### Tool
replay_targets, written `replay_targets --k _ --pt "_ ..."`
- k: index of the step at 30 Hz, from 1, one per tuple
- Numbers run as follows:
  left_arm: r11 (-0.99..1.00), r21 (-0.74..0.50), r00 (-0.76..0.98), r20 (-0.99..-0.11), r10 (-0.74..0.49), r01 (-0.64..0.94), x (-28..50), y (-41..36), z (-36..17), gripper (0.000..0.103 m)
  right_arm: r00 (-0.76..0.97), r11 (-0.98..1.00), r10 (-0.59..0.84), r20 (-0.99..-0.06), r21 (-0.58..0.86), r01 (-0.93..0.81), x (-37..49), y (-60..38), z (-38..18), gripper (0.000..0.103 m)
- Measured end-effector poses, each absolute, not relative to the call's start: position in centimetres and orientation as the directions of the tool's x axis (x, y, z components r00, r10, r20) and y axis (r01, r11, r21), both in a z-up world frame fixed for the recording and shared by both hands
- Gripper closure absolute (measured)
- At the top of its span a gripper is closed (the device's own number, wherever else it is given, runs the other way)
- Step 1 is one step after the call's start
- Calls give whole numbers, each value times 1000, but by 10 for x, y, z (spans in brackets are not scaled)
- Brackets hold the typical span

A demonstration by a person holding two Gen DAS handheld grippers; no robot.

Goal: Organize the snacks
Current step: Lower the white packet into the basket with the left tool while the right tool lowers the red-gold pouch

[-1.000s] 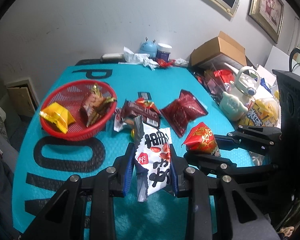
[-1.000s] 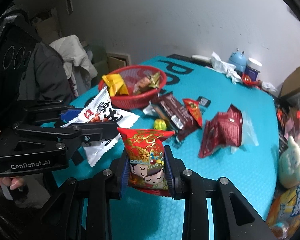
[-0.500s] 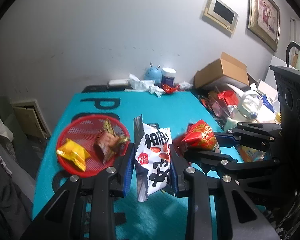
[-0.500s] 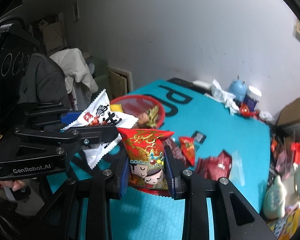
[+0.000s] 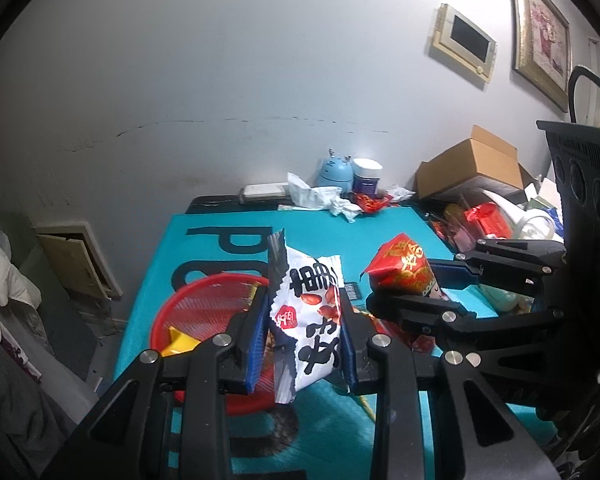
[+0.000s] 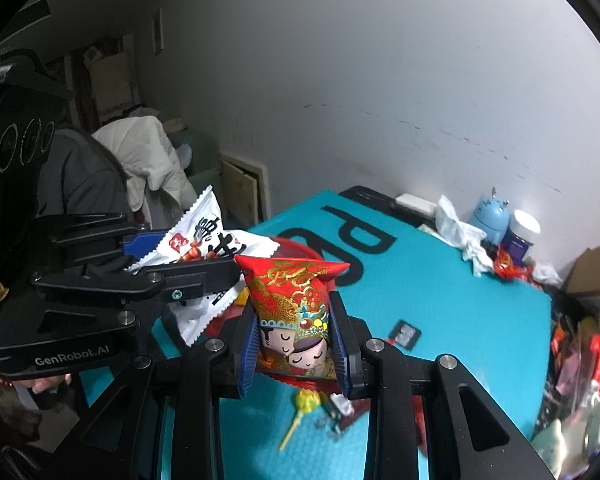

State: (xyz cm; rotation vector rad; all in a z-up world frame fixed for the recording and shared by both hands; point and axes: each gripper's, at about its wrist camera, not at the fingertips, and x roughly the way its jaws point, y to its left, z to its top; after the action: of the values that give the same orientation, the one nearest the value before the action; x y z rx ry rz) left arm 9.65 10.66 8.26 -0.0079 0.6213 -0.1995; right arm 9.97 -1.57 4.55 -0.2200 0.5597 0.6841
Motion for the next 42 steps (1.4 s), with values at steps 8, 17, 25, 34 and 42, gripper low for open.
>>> replay_targets --k 8,17,25,34,42 --pt "987 -73 786 -598 -156 141 127 136 72 73 619 751 535 -575 -12 -660 133 12 39 72" --pt "991 -78 772 -621 -135 110 160 164 58 73 594 743 534 -602 -2 -670 167 42 29 72" --pt "992 -76 736 -666 -126 101 184 179 37 73 583 745 518 -626 -5 -667 190 64 18 72" --pt "994 -77 697 -708 -114 84 199 190 19 73 561 734 487 -669 -33 -678 203 79 7 72" --pt "997 -67 666 -743 -65 23 204 195 9 47 546 742 460 -700 -35 -669 207 78 -2 55"
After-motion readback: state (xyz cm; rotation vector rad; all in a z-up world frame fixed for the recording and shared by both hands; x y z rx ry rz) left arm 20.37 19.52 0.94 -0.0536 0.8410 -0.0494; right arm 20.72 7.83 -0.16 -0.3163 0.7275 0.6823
